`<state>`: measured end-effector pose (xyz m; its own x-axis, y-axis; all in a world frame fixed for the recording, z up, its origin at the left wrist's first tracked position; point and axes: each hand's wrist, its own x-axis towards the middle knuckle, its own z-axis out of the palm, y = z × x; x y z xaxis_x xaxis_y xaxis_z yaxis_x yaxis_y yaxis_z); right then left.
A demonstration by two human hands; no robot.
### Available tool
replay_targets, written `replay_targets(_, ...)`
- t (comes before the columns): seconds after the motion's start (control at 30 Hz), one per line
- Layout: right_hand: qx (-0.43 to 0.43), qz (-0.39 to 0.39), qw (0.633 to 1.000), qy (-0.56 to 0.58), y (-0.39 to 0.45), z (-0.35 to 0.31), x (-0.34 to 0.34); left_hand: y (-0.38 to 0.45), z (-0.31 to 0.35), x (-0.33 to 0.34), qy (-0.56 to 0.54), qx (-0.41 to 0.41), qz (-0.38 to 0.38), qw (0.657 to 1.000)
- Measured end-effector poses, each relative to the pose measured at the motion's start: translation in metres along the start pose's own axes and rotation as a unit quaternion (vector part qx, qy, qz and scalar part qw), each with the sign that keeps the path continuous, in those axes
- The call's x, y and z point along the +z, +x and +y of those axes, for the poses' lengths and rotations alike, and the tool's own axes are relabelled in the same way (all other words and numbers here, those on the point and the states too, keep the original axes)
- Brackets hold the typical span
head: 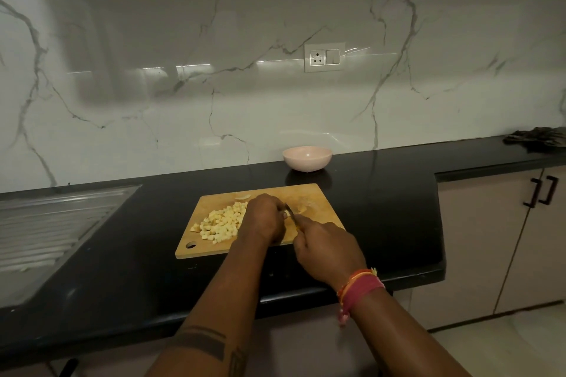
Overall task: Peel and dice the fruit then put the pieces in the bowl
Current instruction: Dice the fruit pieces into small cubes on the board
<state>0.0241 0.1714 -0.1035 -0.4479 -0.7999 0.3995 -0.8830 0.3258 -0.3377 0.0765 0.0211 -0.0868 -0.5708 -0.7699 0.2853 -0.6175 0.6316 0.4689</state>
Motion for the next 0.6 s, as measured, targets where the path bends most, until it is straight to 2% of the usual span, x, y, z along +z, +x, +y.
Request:
replay_targets(0.17,-0.005,-0.027,0.999,-0.021,0.009,-0.005,0.0,-0.002,0.004,0.0,-0.01,-0.026,0.007,1.0)
replay_targets(0.43,0.015,0.022,0.999,0.016,-0.01,0.0,-0.002,-0.003,0.002,-0.001,-0.02,-0.029,0.012,0.999)
replay_targets(0.6,-0.003,0.008,1.0,0.014,0.0,-0.004,0.001,-0.003,-0.001,-0.002,-0.009,-0.029,0.008,1.0)
